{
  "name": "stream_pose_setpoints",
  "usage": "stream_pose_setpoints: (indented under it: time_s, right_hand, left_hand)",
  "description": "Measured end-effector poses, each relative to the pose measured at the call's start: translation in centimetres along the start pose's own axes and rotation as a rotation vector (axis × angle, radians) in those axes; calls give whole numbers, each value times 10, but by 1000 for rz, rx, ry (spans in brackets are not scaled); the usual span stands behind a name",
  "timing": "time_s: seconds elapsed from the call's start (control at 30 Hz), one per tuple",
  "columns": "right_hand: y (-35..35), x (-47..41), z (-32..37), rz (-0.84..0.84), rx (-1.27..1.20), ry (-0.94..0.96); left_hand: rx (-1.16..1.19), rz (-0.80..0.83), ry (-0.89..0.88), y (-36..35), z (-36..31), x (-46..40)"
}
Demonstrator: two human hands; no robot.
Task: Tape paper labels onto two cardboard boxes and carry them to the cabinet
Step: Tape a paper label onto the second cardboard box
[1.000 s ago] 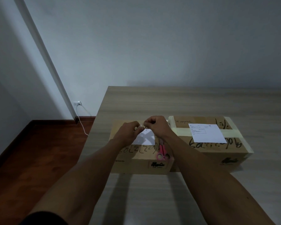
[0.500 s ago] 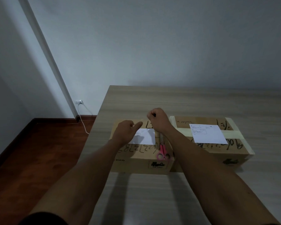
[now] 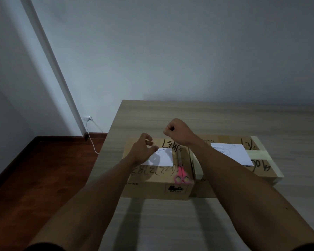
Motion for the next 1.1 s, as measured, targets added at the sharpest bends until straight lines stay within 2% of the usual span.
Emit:
stream_pose_setpoints:
  time_s: [0.2, 0.47, 0.73, 0.93, 1.1]
  right_hand:
    - [2, -1, 0, -36, 17, -22]
    - [0, -6, 11, 30, 118, 42]
    - [-2, -14, 21, 81, 224, 65]
    - [-1, -19, 22, 102, 279, 32]
    - [0, -20, 14, 88, 211, 22]
  left_hand:
    - [127, 204, 136, -20, -8, -1]
    - [100, 147, 118, -16, -2, -2]
    - [299, 261, 134, -28, -15, -1]
    - [324, 285, 126, -31, -18, 1]
    - [320, 307, 102, -31, -22, 4]
Point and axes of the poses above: each hand's wrist, its own x-axis away from the middle knuckle, its own y-axis out of the back of the hand, z = x × y, the point moved 10 cm from there along -x, towards the middle knuckle, and after that the axes turned 4 degrees about z, right-handed, at the moved point
